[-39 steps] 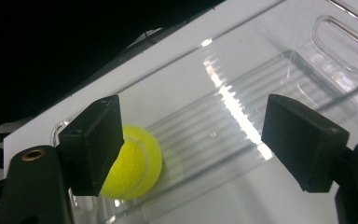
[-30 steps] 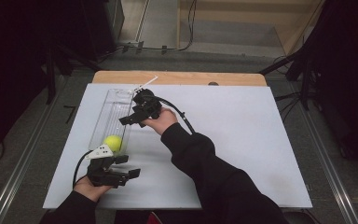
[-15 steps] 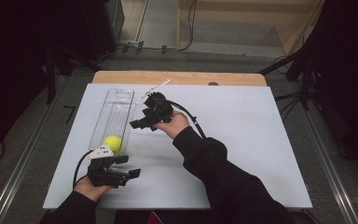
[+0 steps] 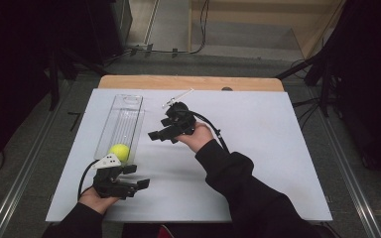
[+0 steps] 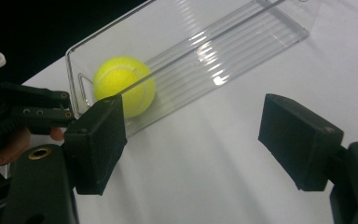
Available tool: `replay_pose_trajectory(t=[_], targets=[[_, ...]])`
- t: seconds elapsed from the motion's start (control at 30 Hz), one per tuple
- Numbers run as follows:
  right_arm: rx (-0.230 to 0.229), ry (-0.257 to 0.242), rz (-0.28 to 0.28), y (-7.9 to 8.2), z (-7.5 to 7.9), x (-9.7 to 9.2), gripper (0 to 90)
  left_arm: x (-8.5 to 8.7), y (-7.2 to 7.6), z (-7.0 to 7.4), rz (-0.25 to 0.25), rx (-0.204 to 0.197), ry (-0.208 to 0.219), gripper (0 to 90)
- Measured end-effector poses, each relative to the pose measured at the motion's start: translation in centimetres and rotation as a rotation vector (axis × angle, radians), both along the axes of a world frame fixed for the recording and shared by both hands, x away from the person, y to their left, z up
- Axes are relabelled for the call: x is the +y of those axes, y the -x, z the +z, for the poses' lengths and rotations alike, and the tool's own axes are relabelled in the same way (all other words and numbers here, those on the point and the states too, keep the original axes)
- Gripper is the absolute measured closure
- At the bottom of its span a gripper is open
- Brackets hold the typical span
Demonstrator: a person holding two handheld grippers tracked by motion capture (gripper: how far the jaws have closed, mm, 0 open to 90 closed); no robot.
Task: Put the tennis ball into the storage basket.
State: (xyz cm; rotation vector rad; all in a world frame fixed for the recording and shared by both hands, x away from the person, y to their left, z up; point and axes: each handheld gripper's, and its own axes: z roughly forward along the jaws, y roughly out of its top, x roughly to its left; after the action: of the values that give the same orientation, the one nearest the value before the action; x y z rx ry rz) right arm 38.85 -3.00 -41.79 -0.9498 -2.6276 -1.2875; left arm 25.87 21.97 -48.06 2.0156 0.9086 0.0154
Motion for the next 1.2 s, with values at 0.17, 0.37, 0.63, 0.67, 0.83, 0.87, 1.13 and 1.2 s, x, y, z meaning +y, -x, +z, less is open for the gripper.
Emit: replay_pose_trajectory(t=[0.17,0.37,0.63,0.67,0.83,0.87,1.13,1.2], targets=[[-0.012,0.007,-0.006,0.4,-0.5,-1.1,21.4,0.0,0.0,0.0,0.000,0.000,0.000,18.9],[-0.010,0.014,-0.017,0.9,-0.9,-2.5,22.1,-0.1,0.0,-0.1,0.002,-0.002,-0.004,18.9],[-0.013,0.012,-0.015,1.9,-1.2,-4.0,22.3,-0.1,0.0,-0.1,0.003,0.000,-0.001,18.9],[-0.012,0.012,-0.015,2.0,-1.3,-4.2,22.3,-0.1,0.0,-0.1,0.003,0.002,-0.004,18.9],[-0.017,0.002,-0.025,2.6,-1.5,-5.2,22.6,-0.2,0.0,-0.1,0.003,0.000,-0.006,18.9],[-0.017,0.001,-0.025,2.7,-1.5,-5.3,22.6,-0.2,0.0,-0.1,0.003,0.000,-0.008,18.9],[-0.026,-0.010,-0.055,3.3,-1.9,-7.1,22.9,-0.2,0.0,0.1,-0.005,-0.004,-0.004,18.9],[-0.025,-0.001,-0.062,3.4,-2.0,-7.6,22.9,-0.1,0.0,0.1,-0.005,-0.005,-0.005,18.9]])
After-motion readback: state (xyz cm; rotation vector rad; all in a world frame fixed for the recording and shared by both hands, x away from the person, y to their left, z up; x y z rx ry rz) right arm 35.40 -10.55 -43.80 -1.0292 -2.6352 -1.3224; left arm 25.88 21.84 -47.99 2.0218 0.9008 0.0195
